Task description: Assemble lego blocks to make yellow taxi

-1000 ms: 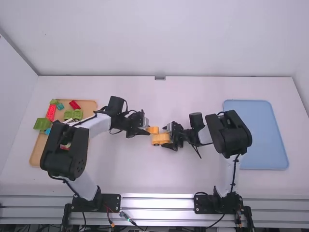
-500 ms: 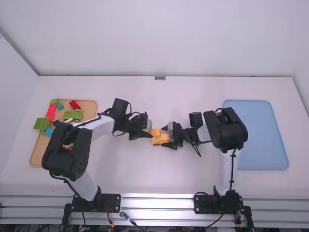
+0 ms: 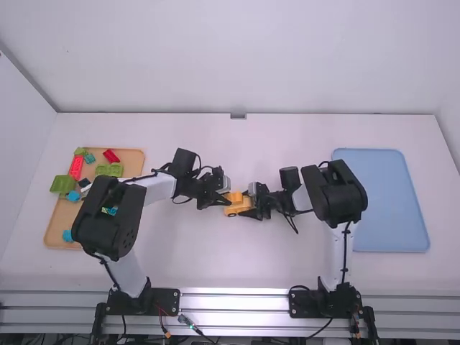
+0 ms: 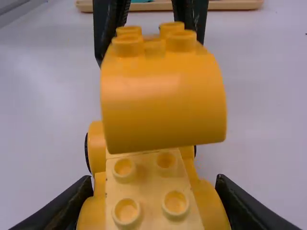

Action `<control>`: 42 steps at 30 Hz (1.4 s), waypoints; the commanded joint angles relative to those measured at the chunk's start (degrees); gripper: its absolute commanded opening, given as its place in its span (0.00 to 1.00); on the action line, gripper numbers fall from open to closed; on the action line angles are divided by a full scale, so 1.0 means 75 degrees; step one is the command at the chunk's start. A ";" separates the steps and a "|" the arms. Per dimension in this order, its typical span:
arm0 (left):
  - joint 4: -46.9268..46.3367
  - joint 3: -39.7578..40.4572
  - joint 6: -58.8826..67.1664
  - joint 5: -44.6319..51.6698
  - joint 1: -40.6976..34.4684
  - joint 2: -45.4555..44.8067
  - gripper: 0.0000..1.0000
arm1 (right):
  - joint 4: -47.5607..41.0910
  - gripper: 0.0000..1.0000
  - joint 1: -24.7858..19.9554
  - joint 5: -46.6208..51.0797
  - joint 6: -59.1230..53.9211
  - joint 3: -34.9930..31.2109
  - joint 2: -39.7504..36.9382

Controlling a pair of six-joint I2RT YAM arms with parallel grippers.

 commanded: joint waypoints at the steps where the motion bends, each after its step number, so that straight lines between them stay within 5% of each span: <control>1: -0.0029 -0.0085 -0.0382 -0.0149 -0.0047 0.0125 0.02 | -0.0009 0.52 0.0000 -0.0023 0.0041 0.0085 0.0111; 20: 0.0166 -0.0085 -0.0382 -0.1142 -0.0635 0.0189 0.02 | 0.0187 0.50 0.0020 0.0379 0.0621 0.0035 0.0111; 28: 0.0204 -0.0085 -0.0446 -0.1574 -0.0635 0.0289 0.02 | 0.1300 0.51 0.0006 0.0405 0.1020 -0.0510 0.0096; 34: 0.0189 -0.0085 -0.0175 -0.1285 -0.0635 0.0289 0.02 | 0.2197 0.53 -0.0009 0.0353 0.1023 -0.0962 0.0096; 42: 0.0332 -0.0073 -0.0125 -0.1075 -0.0635 0.0752 0.02 | 0.1816 0.53 -0.0003 0.0347 0.1029 -0.0764 0.0096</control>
